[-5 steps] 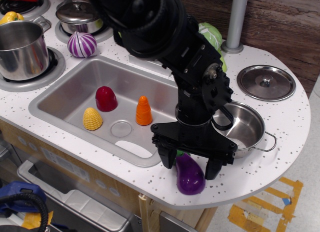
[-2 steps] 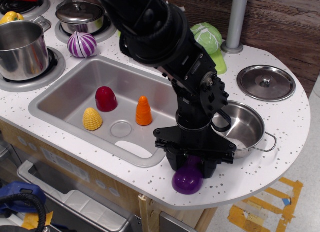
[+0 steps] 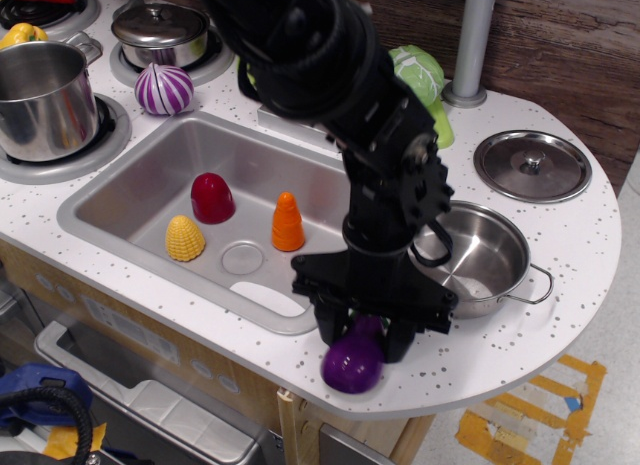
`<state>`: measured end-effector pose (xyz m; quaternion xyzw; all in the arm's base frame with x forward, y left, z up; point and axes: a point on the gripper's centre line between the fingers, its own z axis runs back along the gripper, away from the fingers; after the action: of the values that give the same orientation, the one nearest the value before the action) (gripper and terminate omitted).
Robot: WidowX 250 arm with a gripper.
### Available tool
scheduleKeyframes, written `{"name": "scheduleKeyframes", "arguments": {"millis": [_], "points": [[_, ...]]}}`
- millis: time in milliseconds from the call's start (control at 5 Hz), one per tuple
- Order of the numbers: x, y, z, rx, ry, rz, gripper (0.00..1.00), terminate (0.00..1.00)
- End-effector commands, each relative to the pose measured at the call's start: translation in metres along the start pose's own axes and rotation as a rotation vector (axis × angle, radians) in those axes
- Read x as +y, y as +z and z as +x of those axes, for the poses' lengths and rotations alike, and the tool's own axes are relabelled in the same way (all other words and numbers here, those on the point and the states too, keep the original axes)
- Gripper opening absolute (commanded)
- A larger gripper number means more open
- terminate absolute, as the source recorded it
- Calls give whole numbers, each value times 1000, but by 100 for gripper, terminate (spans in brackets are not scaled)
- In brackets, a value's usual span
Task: Put eggplant in pot or pan
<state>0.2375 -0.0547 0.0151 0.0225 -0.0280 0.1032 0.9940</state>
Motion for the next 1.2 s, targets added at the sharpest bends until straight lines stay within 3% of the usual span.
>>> {"name": "scheduleKeyframes", "arguments": {"millis": [0, 400, 800, 1000], "points": [[5, 41, 13, -33, -29, 13, 0, 0], [-32, 59, 58, -137, -107, -46, 0, 0], [-65, 51, 101, -195, -179, -85, 0, 0], [-71, 47, 103, -198, -205, -117, 100, 0]]}}
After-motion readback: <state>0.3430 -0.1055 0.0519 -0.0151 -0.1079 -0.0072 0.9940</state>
